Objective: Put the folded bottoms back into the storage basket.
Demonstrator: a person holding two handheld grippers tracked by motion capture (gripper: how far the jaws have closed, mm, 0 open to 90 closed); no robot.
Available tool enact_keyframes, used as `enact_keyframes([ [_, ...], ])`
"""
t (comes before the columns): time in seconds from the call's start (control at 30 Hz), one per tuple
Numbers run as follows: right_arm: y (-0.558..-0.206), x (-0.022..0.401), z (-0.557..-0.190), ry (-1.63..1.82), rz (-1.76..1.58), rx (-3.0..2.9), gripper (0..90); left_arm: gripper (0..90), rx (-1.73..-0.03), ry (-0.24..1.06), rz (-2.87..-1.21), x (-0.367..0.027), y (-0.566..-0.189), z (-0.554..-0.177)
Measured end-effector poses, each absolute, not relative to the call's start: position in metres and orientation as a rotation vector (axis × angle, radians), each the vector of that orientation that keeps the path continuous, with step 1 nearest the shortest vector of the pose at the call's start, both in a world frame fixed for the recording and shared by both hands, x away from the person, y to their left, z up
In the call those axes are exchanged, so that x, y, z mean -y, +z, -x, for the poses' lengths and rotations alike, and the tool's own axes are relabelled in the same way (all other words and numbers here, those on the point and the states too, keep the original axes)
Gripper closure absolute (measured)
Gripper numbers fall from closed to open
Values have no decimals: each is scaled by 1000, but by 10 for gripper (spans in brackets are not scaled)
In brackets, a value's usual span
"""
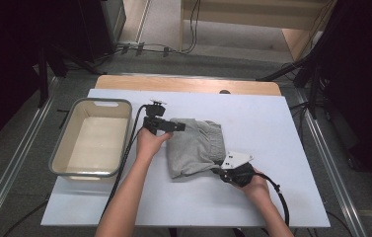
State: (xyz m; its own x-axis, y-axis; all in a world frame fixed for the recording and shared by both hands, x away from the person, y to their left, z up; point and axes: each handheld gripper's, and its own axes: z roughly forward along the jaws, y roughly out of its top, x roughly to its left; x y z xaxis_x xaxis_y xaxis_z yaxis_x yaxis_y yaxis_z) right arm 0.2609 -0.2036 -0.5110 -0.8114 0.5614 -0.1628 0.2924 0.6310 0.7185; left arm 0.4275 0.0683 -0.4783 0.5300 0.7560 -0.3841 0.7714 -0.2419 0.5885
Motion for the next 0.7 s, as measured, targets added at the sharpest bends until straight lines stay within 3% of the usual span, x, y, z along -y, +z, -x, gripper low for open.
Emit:
enact_keyframes([
  [0.7,-511,204,-261,999,-679,-2483,731,162,-1268,-44,-2020,-66,-496,-438],
])
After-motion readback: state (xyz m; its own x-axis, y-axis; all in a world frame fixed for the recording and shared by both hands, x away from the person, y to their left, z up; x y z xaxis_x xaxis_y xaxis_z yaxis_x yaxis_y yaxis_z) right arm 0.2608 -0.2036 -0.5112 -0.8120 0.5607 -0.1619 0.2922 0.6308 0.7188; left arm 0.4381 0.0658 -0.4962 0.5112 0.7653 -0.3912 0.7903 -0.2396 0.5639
